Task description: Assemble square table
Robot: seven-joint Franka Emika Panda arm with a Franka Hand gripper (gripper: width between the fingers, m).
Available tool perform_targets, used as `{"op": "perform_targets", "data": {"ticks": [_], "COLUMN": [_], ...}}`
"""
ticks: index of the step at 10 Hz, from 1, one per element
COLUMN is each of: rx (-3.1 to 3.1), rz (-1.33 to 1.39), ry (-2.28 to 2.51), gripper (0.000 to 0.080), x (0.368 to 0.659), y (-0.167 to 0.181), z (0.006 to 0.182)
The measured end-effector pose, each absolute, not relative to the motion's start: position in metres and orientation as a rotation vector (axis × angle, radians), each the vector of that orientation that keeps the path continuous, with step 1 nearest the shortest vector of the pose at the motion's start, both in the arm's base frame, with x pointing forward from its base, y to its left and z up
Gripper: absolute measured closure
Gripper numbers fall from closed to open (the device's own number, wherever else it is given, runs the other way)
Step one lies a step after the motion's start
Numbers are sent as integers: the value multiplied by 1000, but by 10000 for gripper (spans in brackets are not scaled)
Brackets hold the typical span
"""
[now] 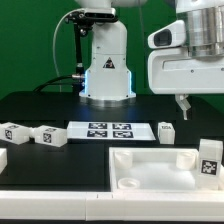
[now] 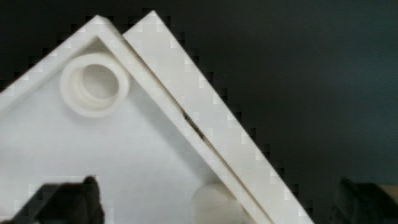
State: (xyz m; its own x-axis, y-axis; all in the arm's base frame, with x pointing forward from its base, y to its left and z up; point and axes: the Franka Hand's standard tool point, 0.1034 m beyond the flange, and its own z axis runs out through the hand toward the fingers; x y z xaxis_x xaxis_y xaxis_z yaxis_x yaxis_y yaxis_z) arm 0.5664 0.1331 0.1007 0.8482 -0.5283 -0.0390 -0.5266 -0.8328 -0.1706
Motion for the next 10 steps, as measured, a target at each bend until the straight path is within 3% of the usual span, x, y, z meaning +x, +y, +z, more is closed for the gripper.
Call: {"op": "perform_targets", "data": {"ticks": [3,7,10], "rx": [-2974,-2991,-3013], "rz": [-48,-10,316], "ry": [453,335,134], "gripper": [151,151,151], "x": [535,534,511], "y": [137,129,113], "z": [84,82,83]}}
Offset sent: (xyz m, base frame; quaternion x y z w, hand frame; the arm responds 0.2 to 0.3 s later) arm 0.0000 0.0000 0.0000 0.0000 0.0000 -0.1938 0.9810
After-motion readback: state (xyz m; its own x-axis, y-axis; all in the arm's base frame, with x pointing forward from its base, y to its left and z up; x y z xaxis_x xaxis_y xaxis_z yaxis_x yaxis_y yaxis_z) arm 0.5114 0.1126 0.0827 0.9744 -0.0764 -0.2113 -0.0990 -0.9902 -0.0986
